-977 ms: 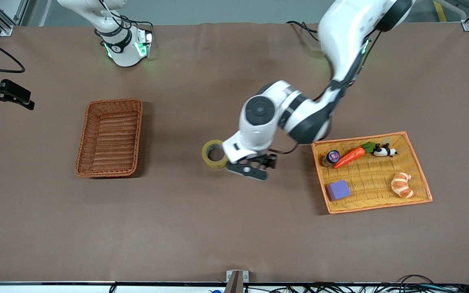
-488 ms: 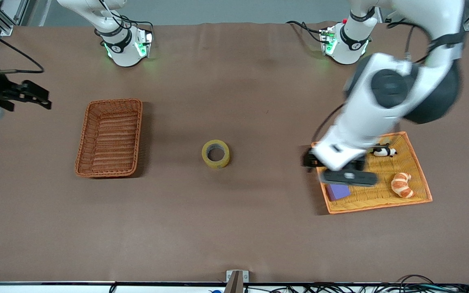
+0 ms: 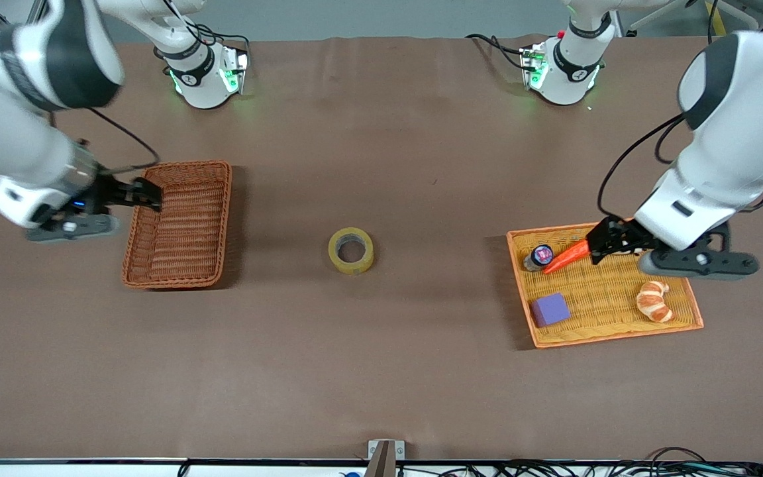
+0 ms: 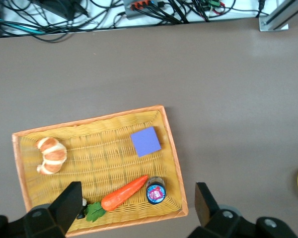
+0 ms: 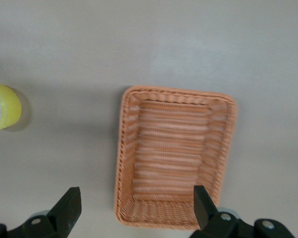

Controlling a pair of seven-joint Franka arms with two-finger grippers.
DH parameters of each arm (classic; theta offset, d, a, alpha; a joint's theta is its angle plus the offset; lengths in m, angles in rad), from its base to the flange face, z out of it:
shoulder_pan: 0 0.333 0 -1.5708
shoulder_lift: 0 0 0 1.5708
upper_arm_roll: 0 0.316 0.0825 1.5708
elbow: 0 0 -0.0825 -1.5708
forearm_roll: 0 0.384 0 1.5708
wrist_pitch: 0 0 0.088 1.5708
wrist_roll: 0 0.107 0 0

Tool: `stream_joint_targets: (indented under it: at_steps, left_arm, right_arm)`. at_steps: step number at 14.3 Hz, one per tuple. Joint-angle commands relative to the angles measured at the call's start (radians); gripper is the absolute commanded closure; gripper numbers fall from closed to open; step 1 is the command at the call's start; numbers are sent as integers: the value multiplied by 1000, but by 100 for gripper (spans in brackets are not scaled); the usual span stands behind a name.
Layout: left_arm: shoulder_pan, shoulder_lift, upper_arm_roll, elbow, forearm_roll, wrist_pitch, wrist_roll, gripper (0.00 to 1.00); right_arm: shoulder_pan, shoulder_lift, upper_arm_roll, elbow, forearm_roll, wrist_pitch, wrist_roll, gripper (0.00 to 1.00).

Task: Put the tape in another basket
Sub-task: 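Move the right gripper over the tape roll and lower it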

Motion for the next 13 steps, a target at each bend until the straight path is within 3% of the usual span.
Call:
stream_joint_targets:
  at_steps: [1,4,7,10,13]
  left_arm:
    - [71,-59,-7,-41,-88,-30,12,0]
    - [34,-107,47,-59,-109,-75,18,0]
    - [-15,-162,122,-116,-112,-104,40,0]
    - [-32,-251,180,-228,-159,-71,63,0]
    - [-32,-248,193,-234,-153,-66,92,0]
  right_arm:
    - [25,-31,96,-177,-9,173,151,0]
    - [71,54,180,-225,-13,310,317,0]
    - [167,186,190,-204,-64,470,523,0]
    - [232,364,191,-79,-229,490,751,0]
    - [281,515,193,98,-248,479,835,0]
